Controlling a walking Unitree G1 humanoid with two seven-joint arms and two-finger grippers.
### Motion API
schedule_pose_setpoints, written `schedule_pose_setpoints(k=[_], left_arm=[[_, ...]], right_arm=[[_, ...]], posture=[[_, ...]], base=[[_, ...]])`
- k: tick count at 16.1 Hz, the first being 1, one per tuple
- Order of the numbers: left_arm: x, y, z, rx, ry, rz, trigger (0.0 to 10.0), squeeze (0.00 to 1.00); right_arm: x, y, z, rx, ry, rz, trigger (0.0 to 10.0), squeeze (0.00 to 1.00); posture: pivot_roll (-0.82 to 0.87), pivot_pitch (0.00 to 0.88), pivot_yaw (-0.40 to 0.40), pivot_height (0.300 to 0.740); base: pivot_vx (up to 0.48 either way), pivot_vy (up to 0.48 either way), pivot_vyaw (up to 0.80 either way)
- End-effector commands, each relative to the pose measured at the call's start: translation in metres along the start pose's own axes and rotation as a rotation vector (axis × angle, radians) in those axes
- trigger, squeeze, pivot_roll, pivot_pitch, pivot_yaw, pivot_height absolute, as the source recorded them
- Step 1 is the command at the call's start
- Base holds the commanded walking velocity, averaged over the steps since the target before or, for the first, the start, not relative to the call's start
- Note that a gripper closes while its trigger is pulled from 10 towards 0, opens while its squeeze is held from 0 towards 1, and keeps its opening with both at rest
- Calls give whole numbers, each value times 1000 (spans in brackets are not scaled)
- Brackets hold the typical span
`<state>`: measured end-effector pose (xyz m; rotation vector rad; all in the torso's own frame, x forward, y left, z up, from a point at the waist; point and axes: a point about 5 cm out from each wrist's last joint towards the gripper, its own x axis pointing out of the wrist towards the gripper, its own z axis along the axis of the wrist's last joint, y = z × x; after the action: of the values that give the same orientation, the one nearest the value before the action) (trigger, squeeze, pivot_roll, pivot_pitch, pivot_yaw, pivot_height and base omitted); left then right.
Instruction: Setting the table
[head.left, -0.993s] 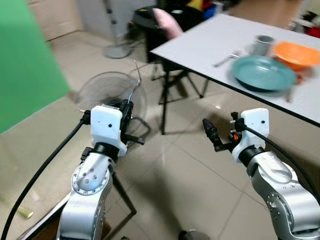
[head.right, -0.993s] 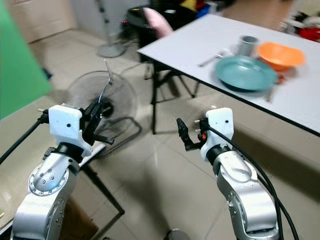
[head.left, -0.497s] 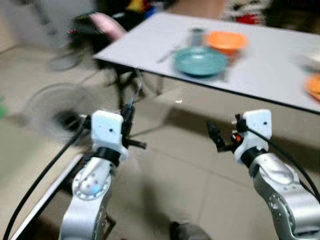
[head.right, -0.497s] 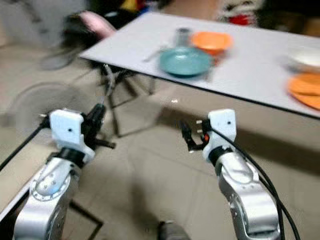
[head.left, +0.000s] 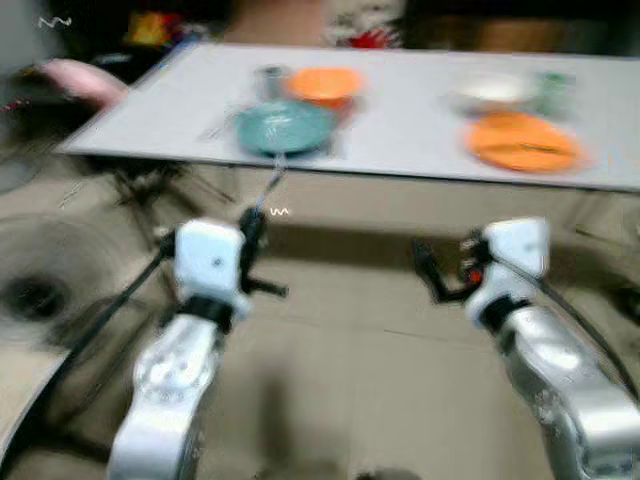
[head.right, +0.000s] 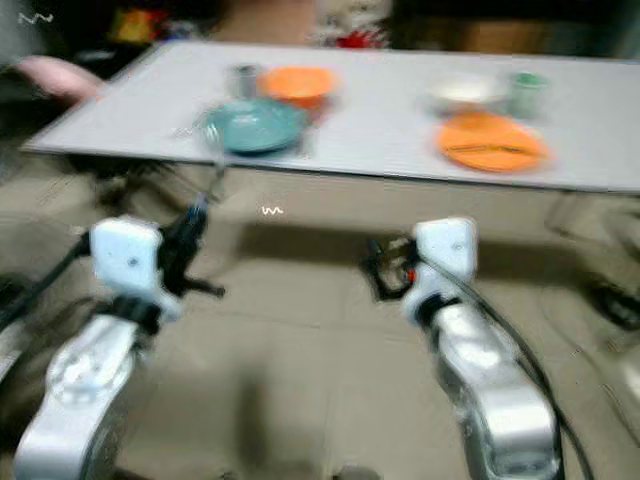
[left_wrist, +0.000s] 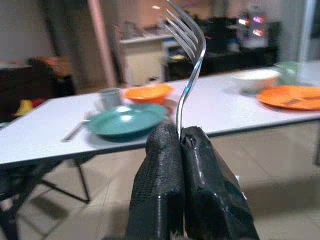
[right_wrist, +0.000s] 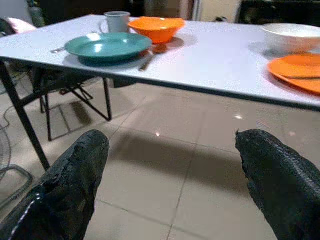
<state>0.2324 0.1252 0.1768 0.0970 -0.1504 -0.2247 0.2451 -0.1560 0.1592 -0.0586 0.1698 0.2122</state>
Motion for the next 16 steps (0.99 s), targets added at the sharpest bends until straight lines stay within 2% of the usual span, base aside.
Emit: schedule_pose_setpoints(k=[1, 7, 9, 11, 16], left_arm=[[0, -2, 2, -16, -9, -13, 10000, 0], [-1, 0, -1, -15, 5, -4, 10000, 0], [0, -1, -2, -15, 5, -10, 10000, 0], [1, -2, -2, -15, 3, -22, 10000, 0], [2, -4, -3, -14, 7, -40, 10000, 0]], right_arm=[[-1, -4, 2, -23, -7, -21, 10000, 0], [2, -4, 4, -74, -23, -22, 10000, 0], [2, -3, 3, -48, -19, -19, 10000, 0], [2, -4, 3, -34, -22, -25, 10000, 0], [1, -4, 2, -29, -22, -28, 10000, 0]], posture=[[-129, 33, 51, 740], [-127, 30, 50, 740], [-128, 23, 54, 740], [-131, 18, 58, 740], [-134, 13, 61, 740]], base=[[244, 0, -800], [316, 0, -93], [328, 0, 0], [324, 0, -709], [325, 0, 0]])
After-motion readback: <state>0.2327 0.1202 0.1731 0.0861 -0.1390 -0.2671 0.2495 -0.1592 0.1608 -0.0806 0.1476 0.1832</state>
